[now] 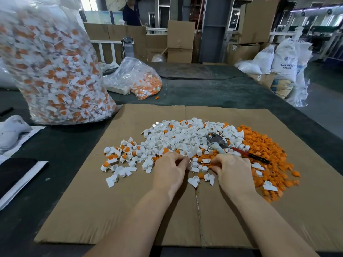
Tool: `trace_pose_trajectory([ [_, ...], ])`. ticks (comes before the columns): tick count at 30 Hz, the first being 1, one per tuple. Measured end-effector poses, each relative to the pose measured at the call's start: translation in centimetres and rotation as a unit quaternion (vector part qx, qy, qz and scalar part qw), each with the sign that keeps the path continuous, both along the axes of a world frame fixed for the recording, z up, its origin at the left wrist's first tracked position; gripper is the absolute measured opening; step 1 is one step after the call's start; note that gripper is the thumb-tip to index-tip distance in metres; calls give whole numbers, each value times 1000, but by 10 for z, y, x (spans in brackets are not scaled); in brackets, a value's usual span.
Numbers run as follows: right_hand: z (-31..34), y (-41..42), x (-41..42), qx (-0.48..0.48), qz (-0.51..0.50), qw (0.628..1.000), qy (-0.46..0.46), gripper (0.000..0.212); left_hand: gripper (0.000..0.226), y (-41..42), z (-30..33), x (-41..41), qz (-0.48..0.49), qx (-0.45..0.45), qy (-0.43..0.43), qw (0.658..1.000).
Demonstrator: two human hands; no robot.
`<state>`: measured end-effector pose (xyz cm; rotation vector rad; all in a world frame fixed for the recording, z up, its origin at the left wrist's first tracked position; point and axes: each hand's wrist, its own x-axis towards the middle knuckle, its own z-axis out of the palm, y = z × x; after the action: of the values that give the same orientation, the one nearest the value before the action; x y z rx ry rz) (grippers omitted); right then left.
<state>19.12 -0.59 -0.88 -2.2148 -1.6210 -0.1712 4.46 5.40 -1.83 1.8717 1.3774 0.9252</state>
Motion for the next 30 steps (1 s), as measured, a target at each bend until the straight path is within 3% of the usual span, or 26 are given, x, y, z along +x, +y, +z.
trace_pose_trajectory([
  [3,-1,-1,-2,26,4,999,19,10,10,-1,1,0,-2,-31,-13,999],
  [10,-4,2,-10,133,36,988,76,4,27,4,2,-2,-59,-16,37,997],
  [14,-4,5,-17,204,72,971,101,7,6,3,3,5,-42,-39,-34,998],
  [17,-9,3,-19,252,88,956,117,15,12,2,1,11,-31,-45,-81,995],
  [25,-11,0,-21,238,111,950,168,3,11,0,-5,7,-63,-73,-148,984],
  [30,-10,-3,-23,211,100,965,122,14,10,-1,-5,5,-52,-84,-174,980],
])
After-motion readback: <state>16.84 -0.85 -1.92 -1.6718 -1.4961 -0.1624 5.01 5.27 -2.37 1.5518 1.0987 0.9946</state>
